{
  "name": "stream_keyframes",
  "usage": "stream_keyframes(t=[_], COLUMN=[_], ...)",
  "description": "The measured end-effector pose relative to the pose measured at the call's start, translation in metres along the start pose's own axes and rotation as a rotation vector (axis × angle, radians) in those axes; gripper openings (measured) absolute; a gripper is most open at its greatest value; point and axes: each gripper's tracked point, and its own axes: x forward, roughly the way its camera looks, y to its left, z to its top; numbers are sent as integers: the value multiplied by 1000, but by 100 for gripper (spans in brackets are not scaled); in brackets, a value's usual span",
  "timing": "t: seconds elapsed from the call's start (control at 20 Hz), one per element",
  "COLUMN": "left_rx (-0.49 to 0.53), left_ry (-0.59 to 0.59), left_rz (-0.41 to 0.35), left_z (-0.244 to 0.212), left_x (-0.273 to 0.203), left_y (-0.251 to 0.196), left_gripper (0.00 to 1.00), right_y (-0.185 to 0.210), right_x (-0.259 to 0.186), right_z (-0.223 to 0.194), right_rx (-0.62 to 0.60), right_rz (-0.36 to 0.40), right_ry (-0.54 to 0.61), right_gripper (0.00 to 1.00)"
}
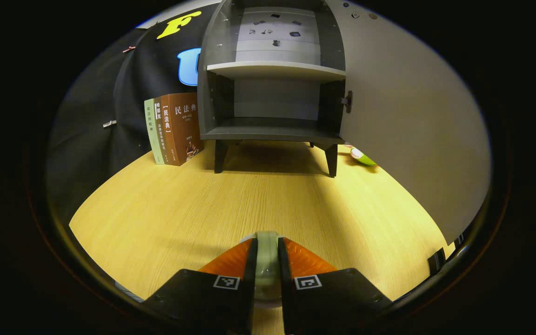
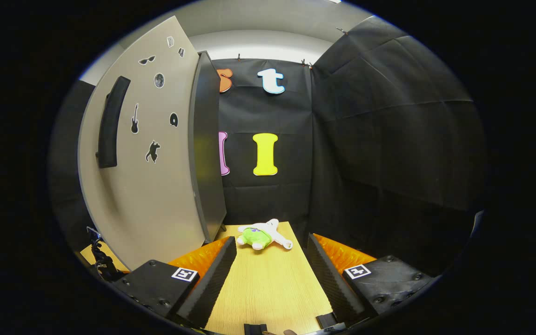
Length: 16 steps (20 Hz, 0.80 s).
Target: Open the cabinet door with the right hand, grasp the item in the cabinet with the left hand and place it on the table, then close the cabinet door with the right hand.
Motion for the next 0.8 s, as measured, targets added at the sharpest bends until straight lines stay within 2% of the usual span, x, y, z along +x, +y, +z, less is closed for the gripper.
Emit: stream_keyframes(t=[0.2,0.25,0.3,0.35,0.45,0.5,0.7,0.75,0.8], left_rx=[-22,-22,-19,-16,-7,0,34,39,38], left_ry=[6,4,1,-4,-18,-36,-160,-185,-199], left_rz=[-11,-14,-14,-12,1,7,28,31,34], left_z=[-1,0,1,3,9,15,60,71,78], left_x=[2,2,1,-2,-10,-17,-53,-61,-70], left_y=[-3,-3,-4,-4,-2,-2,0,2,5], left_gripper=[30,25,25,39,42,47,56,60,73], right_y=[-3,-3,-3,-2,0,4,29,36,44], right_x=[-1,-1,-1,-2,-3,-3,-7,-5,-6], right_z=[-4,-4,-4,-4,-1,2,19,22,24], right_rx=[-9,-8,-6,-5,7,17,38,30,22], right_rz=[6,10,12,15,27,40,106,121,136], right_ry=[11,11,12,13,13,13,-8,-13,-12], right_gripper=[98,98,98,98,98,98,99,99,98])
